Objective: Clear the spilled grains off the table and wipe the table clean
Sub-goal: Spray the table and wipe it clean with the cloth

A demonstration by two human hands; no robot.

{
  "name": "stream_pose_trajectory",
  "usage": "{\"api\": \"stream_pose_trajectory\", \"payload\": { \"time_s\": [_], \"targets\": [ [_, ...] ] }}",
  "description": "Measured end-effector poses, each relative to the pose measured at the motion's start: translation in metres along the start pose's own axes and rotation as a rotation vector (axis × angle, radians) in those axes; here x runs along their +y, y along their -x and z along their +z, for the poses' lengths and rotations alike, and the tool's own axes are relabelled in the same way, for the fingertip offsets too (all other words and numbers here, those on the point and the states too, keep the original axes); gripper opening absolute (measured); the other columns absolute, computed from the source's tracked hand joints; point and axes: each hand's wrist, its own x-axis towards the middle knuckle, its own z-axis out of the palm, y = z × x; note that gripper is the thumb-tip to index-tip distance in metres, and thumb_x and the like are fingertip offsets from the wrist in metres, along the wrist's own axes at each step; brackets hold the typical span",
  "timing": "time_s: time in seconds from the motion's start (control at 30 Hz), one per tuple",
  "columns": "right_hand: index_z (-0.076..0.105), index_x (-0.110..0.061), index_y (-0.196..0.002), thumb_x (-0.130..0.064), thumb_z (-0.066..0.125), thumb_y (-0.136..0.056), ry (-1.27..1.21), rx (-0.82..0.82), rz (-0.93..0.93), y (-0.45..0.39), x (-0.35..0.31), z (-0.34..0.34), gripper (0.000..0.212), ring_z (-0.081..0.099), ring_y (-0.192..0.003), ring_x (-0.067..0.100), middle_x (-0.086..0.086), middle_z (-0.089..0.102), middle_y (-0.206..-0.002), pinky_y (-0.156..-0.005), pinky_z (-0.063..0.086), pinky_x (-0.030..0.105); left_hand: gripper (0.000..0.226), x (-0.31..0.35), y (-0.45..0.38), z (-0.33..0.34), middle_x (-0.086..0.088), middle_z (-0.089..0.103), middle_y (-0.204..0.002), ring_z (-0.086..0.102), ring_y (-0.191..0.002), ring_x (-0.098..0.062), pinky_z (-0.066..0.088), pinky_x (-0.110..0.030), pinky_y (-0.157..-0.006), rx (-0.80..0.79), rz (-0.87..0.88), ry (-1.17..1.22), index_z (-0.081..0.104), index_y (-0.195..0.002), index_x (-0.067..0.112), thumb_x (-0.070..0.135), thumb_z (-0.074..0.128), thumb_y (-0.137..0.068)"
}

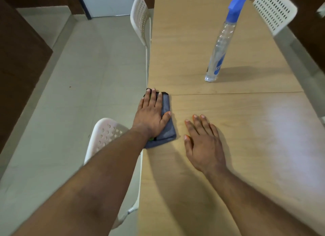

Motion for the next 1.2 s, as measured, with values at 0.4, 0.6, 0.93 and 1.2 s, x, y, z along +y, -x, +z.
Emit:
{"api": "stream_pose_trajectory", "payload": {
  "time_s": [0.4, 0.6, 0.93, 1.2],
  "targets": [
    [0.03, -0.022, -0.166, -0.046, 0.028, -0.107, 0.018, -0.028, 0.037, -0.004, -0.002, -0.005, 0.063, 0.009, -0.163, 0.02, 0.001, 0.022, -0.174, -0.13, 0.017, 0.046, 0.079, 0.021, -0.003, -0.003, -0.013, -0.006, -0.176, -0.007, -0.163, -0.029, 0.002, -0.048, -0.132, 0.043, -0.105, 0.064, -0.003, -0.168, 0.013, 0.051, 0.012, -0.1],
    [0.035, -0.01, -0.163, -0.039, 0.03, -0.106, -0.009, 0.028, 0.156, -0.002, 0.001, -0.002, 0.064, 0.016, -0.162, 0.021, 0.009, 0.028, -0.172, -0.13, 0.019, 0.046, 0.076, 0.058, -0.015, -0.003, -0.011, 0.002, -0.177, -0.001, -0.163, -0.028, 0.0, -0.046, -0.132, 0.046, 0.108, 0.026, 0.005, -0.169, 0.017, 0.05, 0.016, -0.101],
    [0.038, -0.007, -0.161, -0.034, 0.026, -0.104, 0.023, 0.048, 0.206, -0.003, -0.004, -0.004, 0.064, 0.021, -0.161, 0.025, 0.012, 0.031, -0.17, -0.13, 0.021, 0.048, 0.074, 0.007, 0.058, 0.009, -0.01, -0.003, -0.177, -0.006, -0.163, -0.024, 0.001, -0.047, -0.132, 0.048, 0.092, 0.067, 0.002, -0.169, 0.016, 0.05, 0.019, -0.106],
    [0.049, -0.004, -0.154, -0.03, 0.03, -0.099, -0.014, 0.119, 0.199, -0.001, 0.0, 0.003, 0.064, 0.031, -0.157, 0.027, 0.015, 0.041, -0.165, -0.127, 0.027, 0.049, 0.079, 0.064, -0.012, 0.001, -0.016, 0.005, -0.175, 0.003, -0.163, -0.032, 0.004, -0.048, -0.132, 0.063, 0.039, 0.047, 0.008, -0.168, 0.011, 0.048, 0.019, -0.099]
  ]
}}
